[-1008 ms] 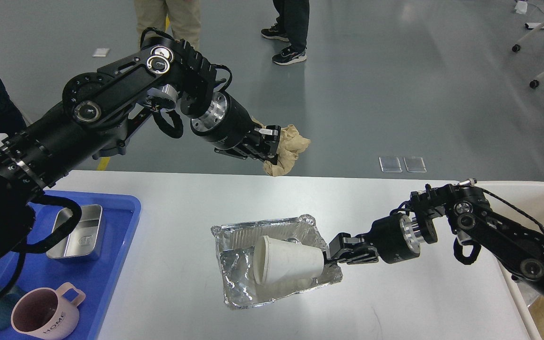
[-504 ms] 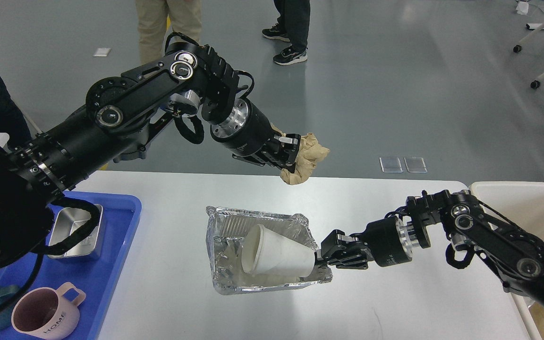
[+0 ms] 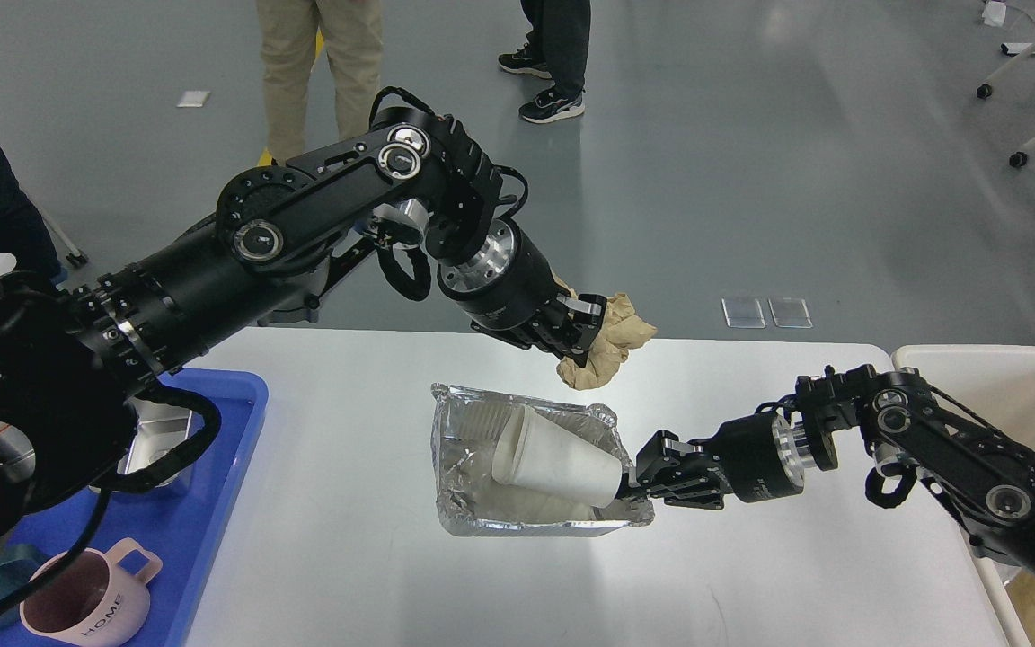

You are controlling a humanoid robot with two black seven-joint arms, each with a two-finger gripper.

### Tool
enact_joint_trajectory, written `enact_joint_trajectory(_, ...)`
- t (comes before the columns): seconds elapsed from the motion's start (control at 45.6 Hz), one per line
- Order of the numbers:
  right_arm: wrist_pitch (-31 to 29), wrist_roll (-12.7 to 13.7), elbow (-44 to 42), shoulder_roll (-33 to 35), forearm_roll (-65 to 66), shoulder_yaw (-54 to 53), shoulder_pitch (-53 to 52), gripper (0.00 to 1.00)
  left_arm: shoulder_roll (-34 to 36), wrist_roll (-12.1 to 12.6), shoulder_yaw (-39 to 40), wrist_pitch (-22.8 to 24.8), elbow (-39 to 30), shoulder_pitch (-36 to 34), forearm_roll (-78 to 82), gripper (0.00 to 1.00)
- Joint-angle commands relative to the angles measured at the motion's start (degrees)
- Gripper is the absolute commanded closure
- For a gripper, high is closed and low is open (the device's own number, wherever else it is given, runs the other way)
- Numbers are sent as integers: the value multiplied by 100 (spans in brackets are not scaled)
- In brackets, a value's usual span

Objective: Tidy desktop
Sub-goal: 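Drop the paper towel into the foil tray and open the left gripper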

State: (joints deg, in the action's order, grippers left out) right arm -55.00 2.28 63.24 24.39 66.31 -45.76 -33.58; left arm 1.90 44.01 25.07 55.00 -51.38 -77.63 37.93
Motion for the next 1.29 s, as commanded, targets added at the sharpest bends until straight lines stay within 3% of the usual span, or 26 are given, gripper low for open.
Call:
enact_joint_trajectory(0.0,0,1,-268,13,-13,-21,-44,100,-111,11,-20,0,-13,-24,-84,98)
enact_joint_trajectory(0.636,0,1,-1147,207,-267,-162,-211,100,-76,160,-29,0,-110,-164,-295,97)
enact_joint_trajectory(1.272,0,-8,-1165,769,-628,-241,-325,100,100,213,-46,0,-83,-76,-286,96)
